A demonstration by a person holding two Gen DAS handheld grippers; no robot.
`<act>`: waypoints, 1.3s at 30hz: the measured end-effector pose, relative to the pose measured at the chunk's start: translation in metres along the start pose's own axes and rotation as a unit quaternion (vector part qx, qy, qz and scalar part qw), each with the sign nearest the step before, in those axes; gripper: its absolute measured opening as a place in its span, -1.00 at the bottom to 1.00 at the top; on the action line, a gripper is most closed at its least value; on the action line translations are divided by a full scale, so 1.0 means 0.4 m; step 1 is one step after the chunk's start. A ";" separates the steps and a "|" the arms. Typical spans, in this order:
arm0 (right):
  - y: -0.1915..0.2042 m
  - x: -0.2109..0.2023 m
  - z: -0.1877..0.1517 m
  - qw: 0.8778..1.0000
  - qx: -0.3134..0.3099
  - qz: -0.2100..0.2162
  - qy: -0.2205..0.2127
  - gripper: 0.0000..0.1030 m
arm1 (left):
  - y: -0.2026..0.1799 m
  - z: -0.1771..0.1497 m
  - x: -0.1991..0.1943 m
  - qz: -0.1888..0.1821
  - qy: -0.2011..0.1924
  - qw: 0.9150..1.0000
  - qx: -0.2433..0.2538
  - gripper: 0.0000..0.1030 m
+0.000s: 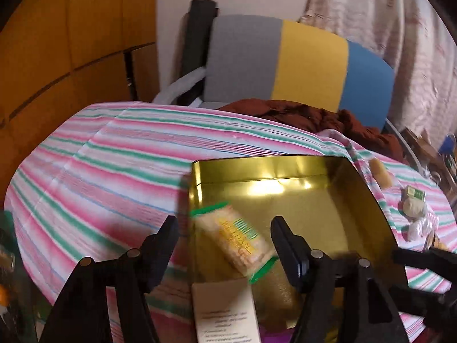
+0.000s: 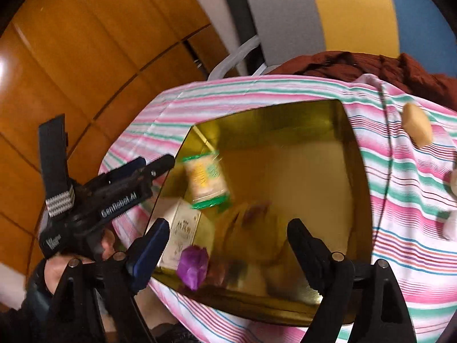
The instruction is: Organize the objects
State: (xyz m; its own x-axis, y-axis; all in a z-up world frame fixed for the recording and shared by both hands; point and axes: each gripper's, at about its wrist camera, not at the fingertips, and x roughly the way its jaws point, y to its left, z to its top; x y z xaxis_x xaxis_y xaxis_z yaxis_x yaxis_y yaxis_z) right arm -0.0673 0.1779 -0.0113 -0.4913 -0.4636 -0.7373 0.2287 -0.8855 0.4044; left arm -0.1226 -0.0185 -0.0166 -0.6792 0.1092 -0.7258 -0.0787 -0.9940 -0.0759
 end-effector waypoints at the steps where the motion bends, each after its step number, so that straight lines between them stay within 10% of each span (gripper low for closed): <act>1: 0.005 0.003 -0.007 1.000 -0.007 -0.001 0.004 0.71 | 0.008 -0.009 -0.009 0.000 0.001 1.000 -0.008 0.31; 15: 0.010 -0.033 -0.067 0.996 -0.034 -0.084 -0.020 0.99 | -0.027 -0.091 -0.120 0.002 -0.038 0.999 -0.018 0.31; 26: -0.003 -0.096 -0.100 0.969 -0.057 -0.217 -0.100 0.99 | -0.093 -0.130 -0.157 0.013 -0.054 0.998 0.024 0.31; 39: -0.059 -0.125 -0.120 0.964 -0.036 -0.240 -0.109 0.99 | -0.156 -0.146 -0.160 -0.009 -0.050 0.997 0.059 0.31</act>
State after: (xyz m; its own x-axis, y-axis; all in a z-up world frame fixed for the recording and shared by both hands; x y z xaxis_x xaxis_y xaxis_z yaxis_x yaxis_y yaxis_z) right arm -0.0080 0.2206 -0.0100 -0.7185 0.0096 -0.6954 -0.0139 -0.9999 0.0006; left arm -0.0315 0.0362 -0.0055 -0.7451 0.1336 -0.6534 -0.1738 -0.9848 -0.0031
